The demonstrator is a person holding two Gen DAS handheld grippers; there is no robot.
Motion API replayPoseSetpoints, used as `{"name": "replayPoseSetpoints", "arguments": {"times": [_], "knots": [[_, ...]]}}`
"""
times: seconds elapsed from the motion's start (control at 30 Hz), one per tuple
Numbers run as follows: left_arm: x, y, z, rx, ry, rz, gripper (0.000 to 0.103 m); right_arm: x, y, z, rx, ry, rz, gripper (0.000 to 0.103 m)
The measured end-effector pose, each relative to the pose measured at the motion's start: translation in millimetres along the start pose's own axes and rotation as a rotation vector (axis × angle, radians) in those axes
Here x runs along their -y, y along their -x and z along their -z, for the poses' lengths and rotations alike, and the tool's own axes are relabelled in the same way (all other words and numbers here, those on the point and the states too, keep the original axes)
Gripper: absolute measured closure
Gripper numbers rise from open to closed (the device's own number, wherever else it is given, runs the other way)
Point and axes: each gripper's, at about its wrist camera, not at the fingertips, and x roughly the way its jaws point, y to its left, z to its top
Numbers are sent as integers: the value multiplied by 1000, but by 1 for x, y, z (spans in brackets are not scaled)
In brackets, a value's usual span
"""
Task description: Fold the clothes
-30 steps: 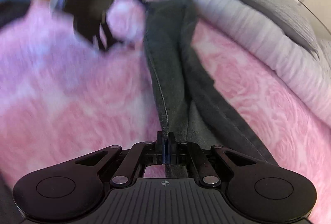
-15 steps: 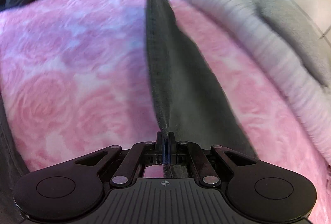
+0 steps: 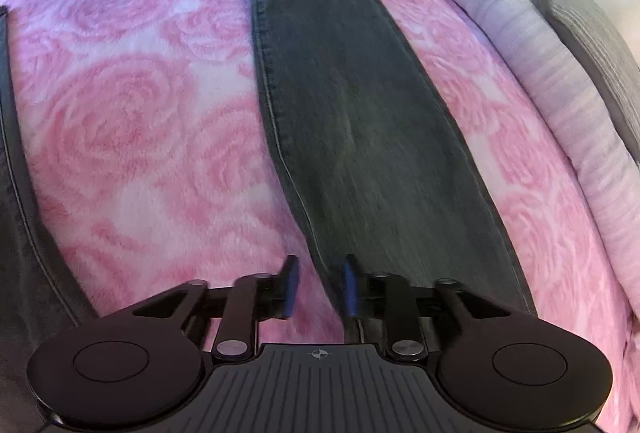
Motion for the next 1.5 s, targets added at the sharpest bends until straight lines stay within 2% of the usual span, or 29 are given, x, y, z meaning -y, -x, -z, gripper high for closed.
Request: {"name": "replayPoseSetpoints", "arguments": {"times": [0.13, 0.17, 0.2, 0.23, 0.3, 0.43, 0.53, 0.63, 0.67, 0.77, 0.9, 1.0, 1.1, 1.13, 1.23, 1.37, 1.43, 1.47, 1.5], "knots": [[22, -17, -17, 101, -190, 0, 44, -9, 10, 10, -22, -25, 39, 65], [28, -22, -20, 110, -236, 3, 51, -11, 12, 13, -26, -36, 46, 64], [27, -28, -21, 94, -248, 1, 78, -13, 14, 15, -29, -48, 53, 64], [23, -34, -20, 66, -246, -3, 89, -14, 17, 18, -29, -61, 57, 64], [15, -41, -16, 21, -235, -12, 96, -16, 27, 26, -32, -92, 67, 64], [-2, -30, -1, -30, -172, 10, 97, -14, 55, 48, -41, -189, 92, 63], [-11, -13, 5, -37, -104, 49, 94, -4, 87, 74, -62, -340, 126, 63], [-12, 10, -8, -15, 10, 111, 79, 10, 124, 111, -97, -524, 176, 63], [-12, 18, -13, -6, 49, 132, 71, 15, 137, 126, -109, -584, 197, 63], [0, 52, -43, 46, 135, 231, 67, 32, 178, 182, -143, -762, 267, 63], [31, 102, -116, 163, 168, 328, 64, 64, 218, 266, -141, -986, 316, 63], [66, 136, -178, 247, 156, 393, 61, 105, 227, 334, -64, -1145, 286, 63], [106, 168, -242, 328, 136, 462, 61, 145, 212, 387, -15, -1197, 187, 63], [123, 175, -263, 348, 116, 479, 61, 155, 203, 397, -18, -1183, 137, 63], [169, 192, -319, 392, 55, 523, 61, 165, 201, 409, 11, -1169, 86, 63], [215, 188, -374, 380, -40, 563, 60, 178, 198, 424, 51, -1149, 18, 64], [237, 183, -385, 344, -109, 554, 60, 185, 197, 432, 70, -1139, -16, 75], [246, 180, -389, 322, -148, 550, 61, 188, 196, 435, 80, -1133, -33, 90], [250, 181, -390, 319, -166, 547, 62, 191, 195, 439, 90, -1128, -50, 92]]}}
